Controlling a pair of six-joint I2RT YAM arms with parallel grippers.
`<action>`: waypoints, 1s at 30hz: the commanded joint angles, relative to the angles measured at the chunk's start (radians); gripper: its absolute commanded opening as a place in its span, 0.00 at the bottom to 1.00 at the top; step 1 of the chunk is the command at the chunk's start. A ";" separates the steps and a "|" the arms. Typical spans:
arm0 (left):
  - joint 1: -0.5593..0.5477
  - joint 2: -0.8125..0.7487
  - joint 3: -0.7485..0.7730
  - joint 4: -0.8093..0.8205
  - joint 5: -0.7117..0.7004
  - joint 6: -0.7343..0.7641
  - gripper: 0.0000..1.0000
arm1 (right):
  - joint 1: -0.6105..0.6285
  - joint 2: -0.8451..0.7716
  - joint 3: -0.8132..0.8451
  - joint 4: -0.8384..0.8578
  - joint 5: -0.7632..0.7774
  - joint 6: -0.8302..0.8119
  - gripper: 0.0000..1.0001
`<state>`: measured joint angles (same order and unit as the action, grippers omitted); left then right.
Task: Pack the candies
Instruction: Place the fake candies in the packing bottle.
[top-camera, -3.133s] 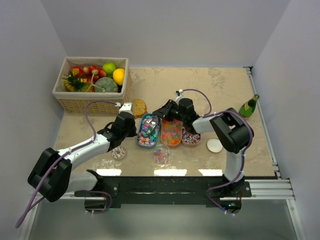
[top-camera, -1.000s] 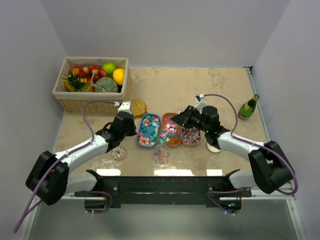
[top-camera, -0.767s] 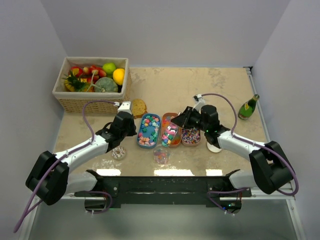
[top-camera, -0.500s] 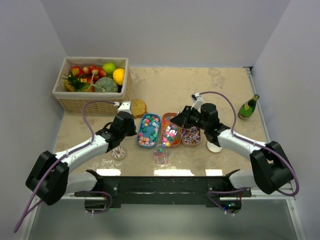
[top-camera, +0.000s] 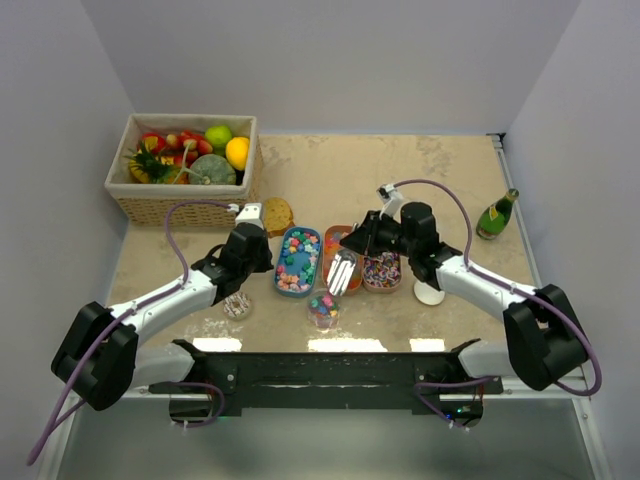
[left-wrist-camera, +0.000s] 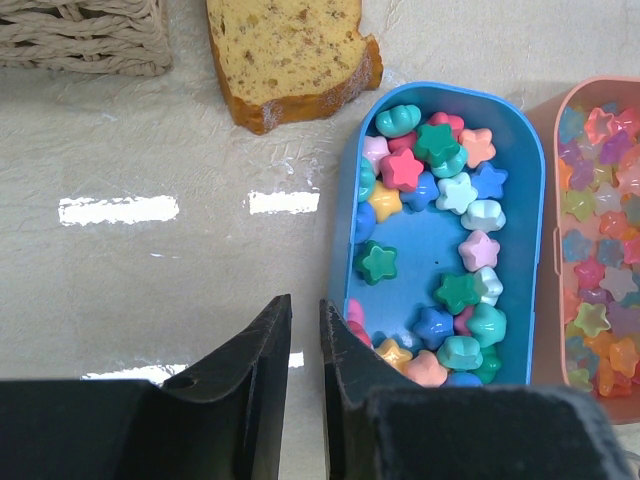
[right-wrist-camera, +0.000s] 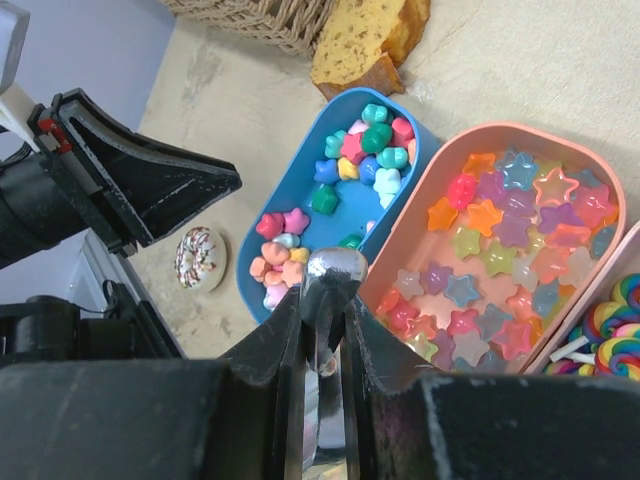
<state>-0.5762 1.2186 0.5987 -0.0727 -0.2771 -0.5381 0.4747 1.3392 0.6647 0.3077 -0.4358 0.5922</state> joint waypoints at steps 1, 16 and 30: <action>0.006 -0.007 0.041 0.019 -0.014 0.012 0.22 | -0.004 -0.061 0.070 -0.009 0.026 -0.048 0.00; 0.004 0.036 0.029 0.089 0.098 0.033 0.24 | 0.047 0.205 0.321 0.195 0.034 0.005 0.00; 0.004 0.105 0.030 0.111 0.127 0.032 0.21 | 0.096 0.483 0.510 0.130 0.100 -0.091 0.00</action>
<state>-0.5762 1.3087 0.5987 -0.0116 -0.1593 -0.5262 0.5648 1.8030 1.1240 0.4202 -0.3717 0.5369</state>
